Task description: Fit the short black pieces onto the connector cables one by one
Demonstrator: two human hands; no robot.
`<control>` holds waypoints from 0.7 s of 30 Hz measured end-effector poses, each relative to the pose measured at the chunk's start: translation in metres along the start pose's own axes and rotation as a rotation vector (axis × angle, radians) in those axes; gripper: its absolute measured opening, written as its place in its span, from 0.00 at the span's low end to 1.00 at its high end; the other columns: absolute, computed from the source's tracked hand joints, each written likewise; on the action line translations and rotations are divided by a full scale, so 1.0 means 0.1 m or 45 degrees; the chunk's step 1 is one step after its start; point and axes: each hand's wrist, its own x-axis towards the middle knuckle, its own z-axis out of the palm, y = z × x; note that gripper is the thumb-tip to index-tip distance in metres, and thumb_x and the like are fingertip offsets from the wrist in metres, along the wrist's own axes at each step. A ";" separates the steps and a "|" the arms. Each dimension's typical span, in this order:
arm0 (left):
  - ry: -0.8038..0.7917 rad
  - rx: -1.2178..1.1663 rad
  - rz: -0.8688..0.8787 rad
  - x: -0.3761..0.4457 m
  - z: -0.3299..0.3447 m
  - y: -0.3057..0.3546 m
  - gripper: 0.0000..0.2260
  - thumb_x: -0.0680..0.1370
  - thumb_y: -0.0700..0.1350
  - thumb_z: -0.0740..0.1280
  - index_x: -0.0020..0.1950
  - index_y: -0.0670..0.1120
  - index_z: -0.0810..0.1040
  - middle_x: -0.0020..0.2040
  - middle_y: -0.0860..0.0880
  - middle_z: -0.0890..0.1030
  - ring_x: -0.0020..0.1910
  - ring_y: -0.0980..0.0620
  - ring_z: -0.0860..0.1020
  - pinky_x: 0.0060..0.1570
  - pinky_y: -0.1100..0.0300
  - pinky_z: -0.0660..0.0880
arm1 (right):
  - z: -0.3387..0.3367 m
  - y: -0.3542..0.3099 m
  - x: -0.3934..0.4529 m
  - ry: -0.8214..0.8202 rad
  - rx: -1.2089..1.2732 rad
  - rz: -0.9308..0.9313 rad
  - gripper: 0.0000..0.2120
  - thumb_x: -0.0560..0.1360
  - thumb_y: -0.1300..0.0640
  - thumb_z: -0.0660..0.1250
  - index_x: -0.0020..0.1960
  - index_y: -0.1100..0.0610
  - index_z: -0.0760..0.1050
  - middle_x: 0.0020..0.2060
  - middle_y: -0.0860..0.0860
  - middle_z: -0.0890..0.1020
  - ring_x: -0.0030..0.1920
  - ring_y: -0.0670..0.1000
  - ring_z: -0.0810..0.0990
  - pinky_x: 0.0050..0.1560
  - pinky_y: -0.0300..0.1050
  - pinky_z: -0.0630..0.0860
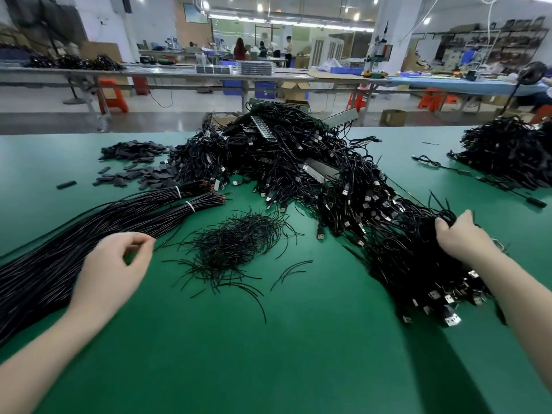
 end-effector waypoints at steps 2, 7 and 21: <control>-0.001 0.220 -0.004 0.12 -0.09 -0.26 0.04 0.79 0.49 0.66 0.53 0.55 0.78 0.56 0.51 0.79 0.57 0.49 0.75 0.52 0.48 0.74 | -0.06 0.01 0.00 -0.032 -0.157 0.025 0.34 0.80 0.38 0.49 0.78 0.57 0.50 0.73 0.62 0.65 0.72 0.65 0.64 0.72 0.65 0.55; -0.094 0.576 -0.153 0.38 -0.21 -0.76 0.17 0.78 0.49 0.66 0.66 0.47 0.76 0.64 0.42 0.74 0.64 0.37 0.72 0.58 0.39 0.73 | 0.09 -0.34 -0.46 0.568 -0.487 -0.460 0.34 0.78 0.35 0.51 0.77 0.54 0.55 0.75 0.59 0.62 0.74 0.61 0.60 0.72 0.65 0.53; -0.028 0.436 -0.391 0.80 -0.17 -1.02 0.09 0.81 0.50 0.62 0.48 0.47 0.79 0.36 0.51 0.81 0.36 0.46 0.75 0.38 0.55 0.72 | 1.67 -1.18 -1.47 0.171 0.462 -0.961 0.13 0.80 0.51 0.62 0.59 0.55 0.77 0.53 0.49 0.78 0.59 0.49 0.70 0.58 0.39 0.64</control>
